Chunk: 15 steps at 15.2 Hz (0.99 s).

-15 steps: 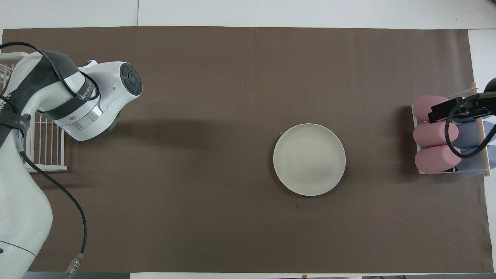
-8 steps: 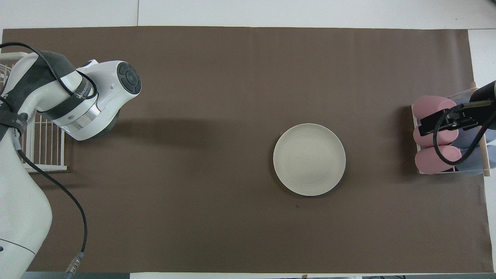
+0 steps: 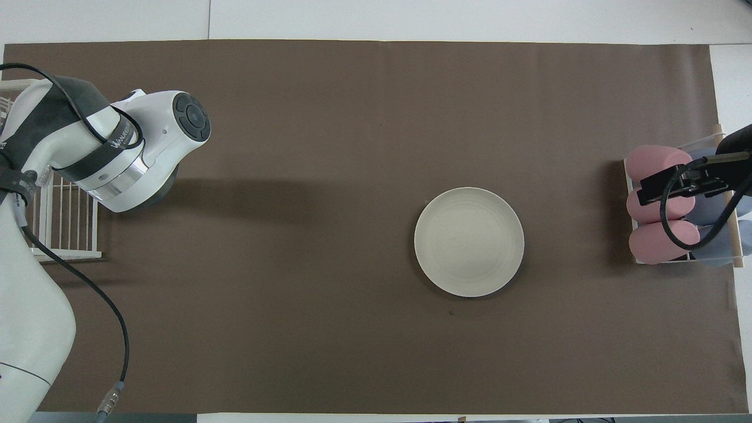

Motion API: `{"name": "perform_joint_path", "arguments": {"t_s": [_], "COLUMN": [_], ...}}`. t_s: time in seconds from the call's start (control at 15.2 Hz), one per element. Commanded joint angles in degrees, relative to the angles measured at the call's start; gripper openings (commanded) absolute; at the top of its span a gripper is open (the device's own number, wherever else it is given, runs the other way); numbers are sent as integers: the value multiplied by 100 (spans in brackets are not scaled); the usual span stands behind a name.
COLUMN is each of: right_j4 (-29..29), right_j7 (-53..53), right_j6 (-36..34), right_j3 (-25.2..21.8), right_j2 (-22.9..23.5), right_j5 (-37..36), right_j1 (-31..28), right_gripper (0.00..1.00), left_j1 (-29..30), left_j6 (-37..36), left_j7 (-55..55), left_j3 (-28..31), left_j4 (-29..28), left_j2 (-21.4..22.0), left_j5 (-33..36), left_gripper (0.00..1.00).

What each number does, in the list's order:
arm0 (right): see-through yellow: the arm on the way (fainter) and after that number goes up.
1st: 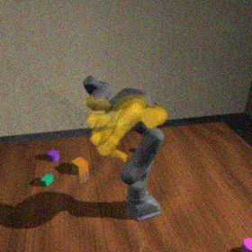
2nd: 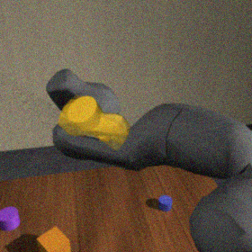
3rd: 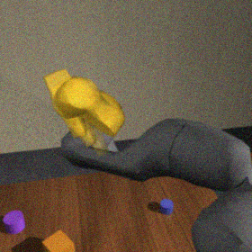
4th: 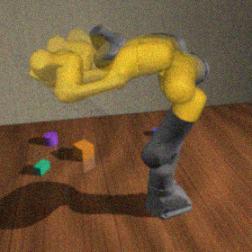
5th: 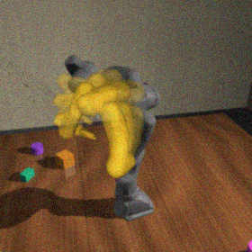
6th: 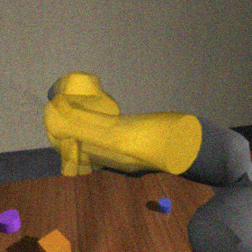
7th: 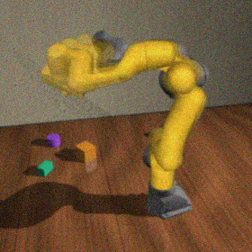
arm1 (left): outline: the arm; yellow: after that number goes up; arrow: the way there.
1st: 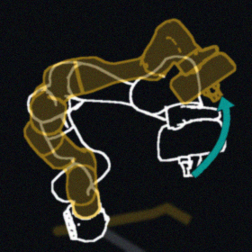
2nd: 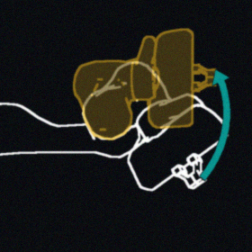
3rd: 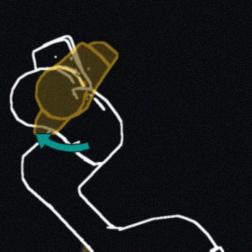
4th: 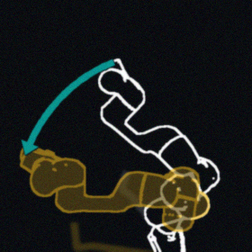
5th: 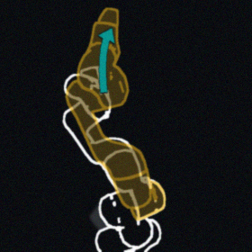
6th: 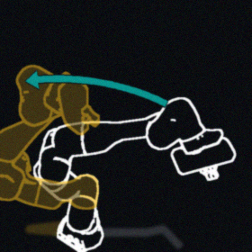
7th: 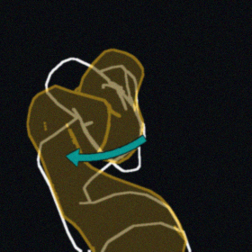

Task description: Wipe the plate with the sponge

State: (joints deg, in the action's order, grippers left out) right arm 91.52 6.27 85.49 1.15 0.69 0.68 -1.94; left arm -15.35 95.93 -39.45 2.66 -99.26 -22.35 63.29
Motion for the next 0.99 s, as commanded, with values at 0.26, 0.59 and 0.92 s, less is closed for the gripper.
{"name": "perform_joint_path", "arguments": {"t_s": [0.26, 0.59, 0.92], "right_j4": [147, 147, 147], "right_j7": [-64, -64, -64], "right_j6": [126, 135, 135], "right_j3": [44, 52, 52], "right_j2": [-122, -122, -122], "right_j5": [-94, -85, -94], "right_j1": [-61, -52, -52], "right_gripper": [100, 100, 100], "left_j1": [68, 191, 234], "left_j6": [92, 75, -127], "left_j7": [25, 560, 762], "left_j3": [-29, -11, 59], "left_j4": [204, 469, 469], "left_j2": [73, 687, 1346], "left_j5": [-386, -1677, -2968], "left_gripper": [100, 100, 100]}}
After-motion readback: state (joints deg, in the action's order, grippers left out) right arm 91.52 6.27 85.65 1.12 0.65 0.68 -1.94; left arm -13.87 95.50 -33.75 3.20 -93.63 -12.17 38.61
